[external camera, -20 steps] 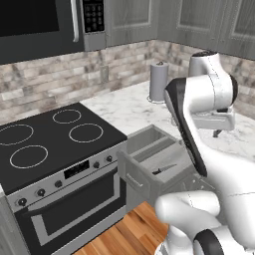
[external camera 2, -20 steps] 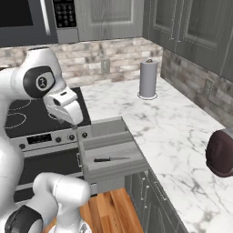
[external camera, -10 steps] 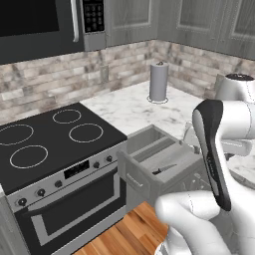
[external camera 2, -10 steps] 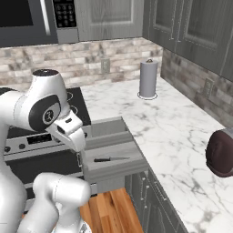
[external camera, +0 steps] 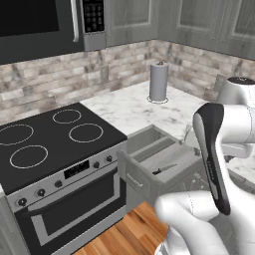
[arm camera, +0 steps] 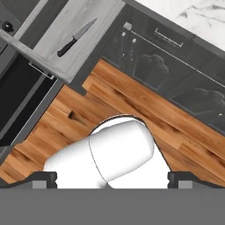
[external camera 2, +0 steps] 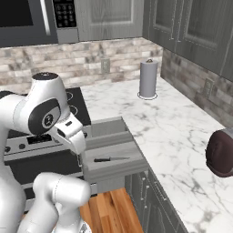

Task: Pick up the metallic utensils from the counter and place them in the open drawer. Make sure not to pick up any wooden utensils.

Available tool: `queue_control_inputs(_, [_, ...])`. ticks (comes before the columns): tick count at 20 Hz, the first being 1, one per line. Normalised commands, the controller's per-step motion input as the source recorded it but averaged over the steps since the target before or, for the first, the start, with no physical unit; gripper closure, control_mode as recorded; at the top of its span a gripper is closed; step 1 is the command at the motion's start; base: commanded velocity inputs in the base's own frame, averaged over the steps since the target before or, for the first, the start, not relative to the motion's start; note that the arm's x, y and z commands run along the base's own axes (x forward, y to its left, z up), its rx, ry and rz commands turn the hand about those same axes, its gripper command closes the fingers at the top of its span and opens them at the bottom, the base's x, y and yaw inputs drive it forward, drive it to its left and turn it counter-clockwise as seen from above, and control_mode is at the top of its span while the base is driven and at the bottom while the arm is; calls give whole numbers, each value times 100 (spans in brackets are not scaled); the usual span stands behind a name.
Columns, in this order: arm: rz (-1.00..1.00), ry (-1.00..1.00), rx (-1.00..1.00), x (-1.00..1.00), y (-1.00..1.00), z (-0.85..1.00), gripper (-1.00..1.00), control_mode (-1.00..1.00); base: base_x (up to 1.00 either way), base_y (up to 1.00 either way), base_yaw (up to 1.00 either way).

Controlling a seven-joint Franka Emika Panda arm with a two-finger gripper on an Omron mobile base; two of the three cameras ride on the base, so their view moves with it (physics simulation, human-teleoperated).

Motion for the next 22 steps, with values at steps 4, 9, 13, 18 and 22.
queue_control_inputs(4, [0, -2, 0, -15, 0, 0, -100, 100, -10, 0, 0])
queue_control_inputs(9, [0, 0, 0, 0, 0, 0, -100, 100, -59, 6, 6])
queue_control_inputs(13, [0, 0, 0, 0, 0, 0, -100, 100, -47, 69, 37])
queue_control_inputs(18, [0, 0, 0, 0, 0, 0, -100, 100, -37, 93, 86])
queue_control_inputs(22, [0, 0, 0, 0, 0, 0, -100, 100, -19, 62, 99])
